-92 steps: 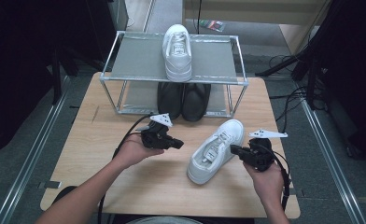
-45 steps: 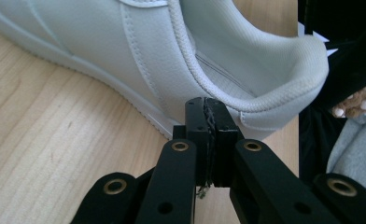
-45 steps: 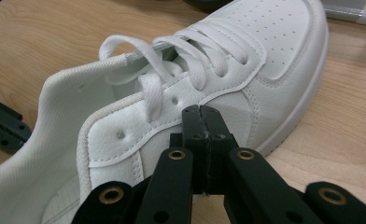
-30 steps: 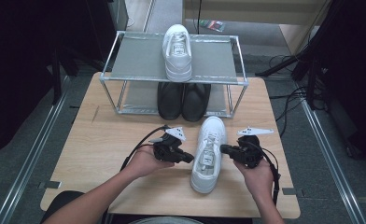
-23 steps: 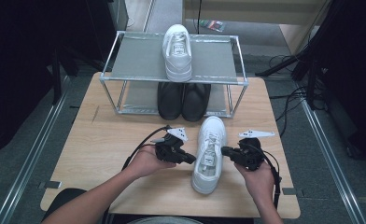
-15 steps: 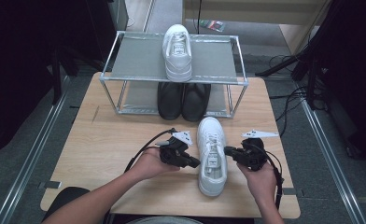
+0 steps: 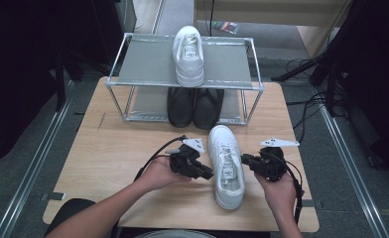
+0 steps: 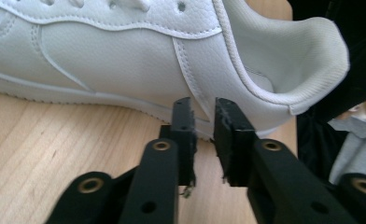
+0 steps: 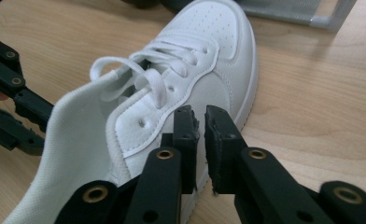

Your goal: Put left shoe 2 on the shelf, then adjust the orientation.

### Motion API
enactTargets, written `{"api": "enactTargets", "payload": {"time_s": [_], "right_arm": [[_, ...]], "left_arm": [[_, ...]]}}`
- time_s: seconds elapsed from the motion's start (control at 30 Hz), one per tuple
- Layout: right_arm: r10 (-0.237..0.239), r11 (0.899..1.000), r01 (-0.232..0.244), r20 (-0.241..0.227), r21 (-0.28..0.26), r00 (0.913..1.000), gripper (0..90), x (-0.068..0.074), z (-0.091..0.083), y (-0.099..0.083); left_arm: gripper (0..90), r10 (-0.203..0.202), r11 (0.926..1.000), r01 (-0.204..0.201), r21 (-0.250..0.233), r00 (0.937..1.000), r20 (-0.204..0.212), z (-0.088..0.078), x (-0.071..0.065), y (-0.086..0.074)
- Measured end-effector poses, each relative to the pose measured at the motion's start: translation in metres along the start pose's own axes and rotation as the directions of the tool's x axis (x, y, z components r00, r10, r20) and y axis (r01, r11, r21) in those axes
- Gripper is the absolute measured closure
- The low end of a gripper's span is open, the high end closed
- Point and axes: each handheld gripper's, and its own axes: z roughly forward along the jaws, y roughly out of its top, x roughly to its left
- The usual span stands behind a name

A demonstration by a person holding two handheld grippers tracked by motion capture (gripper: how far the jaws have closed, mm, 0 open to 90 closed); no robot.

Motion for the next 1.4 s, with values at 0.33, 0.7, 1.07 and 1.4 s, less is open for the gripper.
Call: {"api": "enactTargets", "payload": {"time_s": [0.33,0.7,1.07,1.4], "right_arm": [[0.017,0.996,-0.019,-0.023,-0.082,0.9996,70.7,0.011,-0.017,-0.006],[0.014,0.992,-0.014,-0.004,-0.126,0.9999,60.7,0.030,-0.018,-0.016],[-0.007,0.996,0.009,0.021,-0.092,0.9997,53.9,0.036,-0.003,-0.018],[-0.014,0.998,0.020,0.087,-0.067,0.9961,50.5,0.033,0.016,-0.016]], "left_arm": [[62.4,-0.015,0.9998,0.015,0.014,0.9999,-0.006,-0.024,0.004,-0.005],[47.0,-0.056,0.9979,0.055,-0.035,0.9977,-0.036,-0.060,0.019,-0.018],[44.7,-0.105,0.9921,0.099,-0.077,0.9910,-0.083,-0.076,0.035,-0.027],[44.3,-0.127,0.9892,0.118,-0.087,0.9863,-0.105,-0.084,0.039,-0.035]]}}
